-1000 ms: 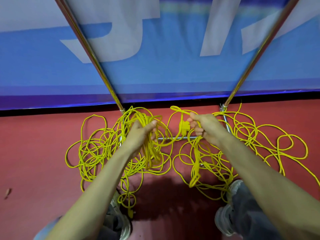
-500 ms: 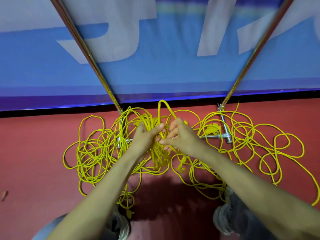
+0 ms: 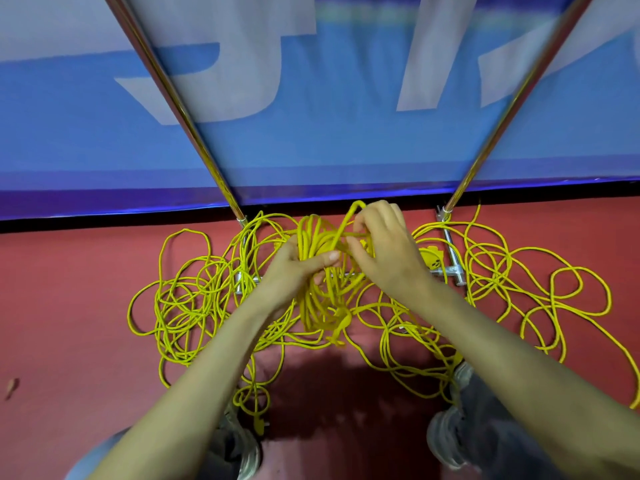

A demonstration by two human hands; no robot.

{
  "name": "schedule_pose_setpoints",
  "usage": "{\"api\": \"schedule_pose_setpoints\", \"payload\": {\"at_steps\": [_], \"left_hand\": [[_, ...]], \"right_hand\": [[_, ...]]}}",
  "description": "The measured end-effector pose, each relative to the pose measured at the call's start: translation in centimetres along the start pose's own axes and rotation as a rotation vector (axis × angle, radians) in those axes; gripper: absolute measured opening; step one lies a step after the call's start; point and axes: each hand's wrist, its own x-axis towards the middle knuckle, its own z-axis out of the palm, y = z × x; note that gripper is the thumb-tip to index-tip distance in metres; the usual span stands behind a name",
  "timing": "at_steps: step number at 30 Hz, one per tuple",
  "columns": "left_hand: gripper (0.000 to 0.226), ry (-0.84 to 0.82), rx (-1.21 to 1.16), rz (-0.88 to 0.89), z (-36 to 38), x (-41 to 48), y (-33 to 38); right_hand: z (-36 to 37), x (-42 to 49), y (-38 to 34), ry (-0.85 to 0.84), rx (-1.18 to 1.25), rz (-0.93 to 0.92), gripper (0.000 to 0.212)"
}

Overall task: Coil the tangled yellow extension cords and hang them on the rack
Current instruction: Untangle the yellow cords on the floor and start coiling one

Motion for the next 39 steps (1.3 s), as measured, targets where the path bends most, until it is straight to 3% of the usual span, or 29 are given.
{"api": "schedule_pose_setpoints", "payload": {"at_steps": [2, 5, 7, 11, 15, 18, 20, 24, 27, 31, 35, 39], "left_hand": [[0.015, 0.069, -0.08, -0.005, -0.1, 0.3, -0.1], [0.019, 0.135, -0.153, 0.005, -0.4, 0.5, 0.3], [0.019, 0.178, -0.18, 0.027, -0.5, 0.6, 0.5], [0.018, 0.255, -0.22, 0.064, -0.6, 0.7, 0.8], [0.014, 0.329, -0.275, 0.105, -0.8, 0.8, 1.5], [0.016, 0.359, -0.281, 0.124, -1.5, 1.0, 1.6], [0.026, 0.387, -0.246, 0.117, -1.7, 1.2, 1.3], [0.046, 0.421, -0.11, 0.066, -2.7, 1.7, 0.3], [0.047, 0.401, -0.029, -0.02, -4.1, 1.9, -0.8], [0.056, 0.337, -0.034, -0.103, -3.9, 1.4, -1.9], [0.028, 0.215, 0.012, -0.08, -3.1, 1.3, -1.9], [0.039, 0.221, 0.014, -0.079, -2.3, 1.4, -2.3]], "right_hand": [[0.5, -0.7, -0.5, 0.015, -0.084, -0.039, 0.013], [1.8, -2.3, -0.5, -0.363, 0.21, 0.093, 0.019], [2.8, -3.2, -0.6, -0.462, 0.322, 0.157, 0.027], [3.9, -3.6, -1.3, -0.17, 0.271, 0.148, 0.027], [3.8, -3.4, -0.9, -0.046, 0.112, 0.151, 0.043], [3.3, -3.4, 0.9, -0.298, -0.208, 0.334, 0.03], [3.2, -3.5, 1.7, -0.484, -0.266, 0.367, 0.023], [3.4, -3.7, 1.7, -0.424, 0.27, 0.461, 0.011], [2.3, -2.0, 1.4, -0.383, 0.62, 0.52, 0.009], [0.7, 0.6, 1.3, -0.216, 1.129, 0.89, 0.022], [0.0, 0.9, 1.2, -0.286, 1.185, 1.206, 0.027], [-0.7, 0.7, 0.7, -0.295, 1.377, 1.282, 0.042]]}}
